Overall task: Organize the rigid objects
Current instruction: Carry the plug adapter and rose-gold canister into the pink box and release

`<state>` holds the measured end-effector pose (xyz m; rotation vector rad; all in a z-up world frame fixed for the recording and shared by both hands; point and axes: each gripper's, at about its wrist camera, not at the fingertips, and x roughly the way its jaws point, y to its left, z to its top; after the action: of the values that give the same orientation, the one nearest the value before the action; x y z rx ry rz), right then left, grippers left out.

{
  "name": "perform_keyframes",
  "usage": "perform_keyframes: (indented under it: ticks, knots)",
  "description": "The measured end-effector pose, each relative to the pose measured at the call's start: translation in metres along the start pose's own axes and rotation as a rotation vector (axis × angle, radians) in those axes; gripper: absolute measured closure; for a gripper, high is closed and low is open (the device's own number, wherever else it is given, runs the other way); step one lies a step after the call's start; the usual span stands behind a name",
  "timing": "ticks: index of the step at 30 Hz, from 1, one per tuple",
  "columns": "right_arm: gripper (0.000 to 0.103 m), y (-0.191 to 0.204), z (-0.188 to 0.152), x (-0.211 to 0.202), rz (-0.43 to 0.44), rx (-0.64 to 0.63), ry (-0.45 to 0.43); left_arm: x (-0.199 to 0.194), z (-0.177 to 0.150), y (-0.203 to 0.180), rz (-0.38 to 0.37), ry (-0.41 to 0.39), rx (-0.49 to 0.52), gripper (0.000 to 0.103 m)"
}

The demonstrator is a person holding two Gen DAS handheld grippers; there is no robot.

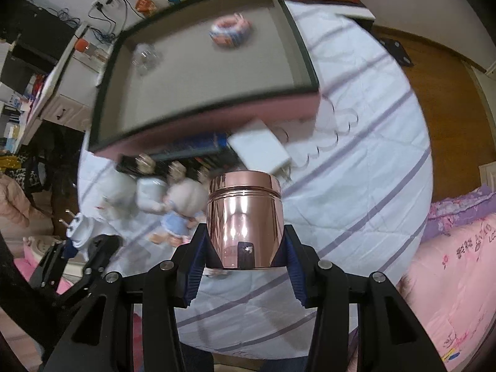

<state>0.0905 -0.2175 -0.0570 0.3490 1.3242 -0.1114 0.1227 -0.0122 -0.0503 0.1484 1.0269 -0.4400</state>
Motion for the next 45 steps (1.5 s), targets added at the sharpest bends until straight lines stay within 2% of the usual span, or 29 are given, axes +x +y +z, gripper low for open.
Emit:
perform_keyframes:
  ticks: [8, 13, 17, 24, 29, 37, 38, 39, 41, 43, 45]
  knots:
    - [0.055, 0.027, 0.062, -0.045, 0.002, -0.031, -0.134, -0.037, 0.083, 0.015, 0.079, -0.112, -0.042, 0.051]
    - [0.055, 0.038, 0.101, -0.042, -0.014, -0.056, -0.203, -0.026, 0.128, 0.018, 0.089, -0.155, -0.081, 0.051]
    - [0.055, 0.039, 0.121, -0.022, -0.031, -0.075, -0.223, 0.006, 0.150, 0.016, 0.082, -0.148, -0.102, 0.051]
    - [0.055, 0.038, 0.135, 0.034, -0.047, -0.104, -0.180, 0.064, 0.156, 0.011, 0.076, -0.090, -0.120, 0.051]
    - [0.055, 0.038, 0.140, 0.058, -0.063, -0.114, -0.158, 0.100, 0.152, 0.015, 0.081, -0.031, -0.127, 0.051]
    - [0.054, 0.046, 0.140, 0.079, -0.122, -0.171, -0.126, 0.124, 0.149, 0.019, 0.096, 0.039, -0.122, 0.050]
    - [0.049, 0.048, 0.139, 0.079, -0.132, -0.185, -0.127, 0.123, 0.148, 0.019, 0.103, 0.032, -0.120, 0.049]
    - [0.035, 0.050, 0.138, 0.079, -0.142, -0.198, -0.132, 0.122, 0.149, 0.019, 0.110, 0.029, -0.115, 0.041]
    - [0.023, 0.051, 0.137, 0.077, -0.153, -0.207, -0.143, 0.118, 0.149, 0.019, 0.124, 0.015, -0.114, 0.028]
    - [0.023, 0.050, 0.137, 0.074, -0.149, -0.204, -0.138, 0.111, 0.148, 0.022, 0.143, -0.001, -0.118, 0.012]
    - [0.022, 0.049, 0.137, 0.069, -0.148, -0.211, -0.146, 0.103, 0.148, 0.024, 0.151, -0.020, -0.116, 0.010]
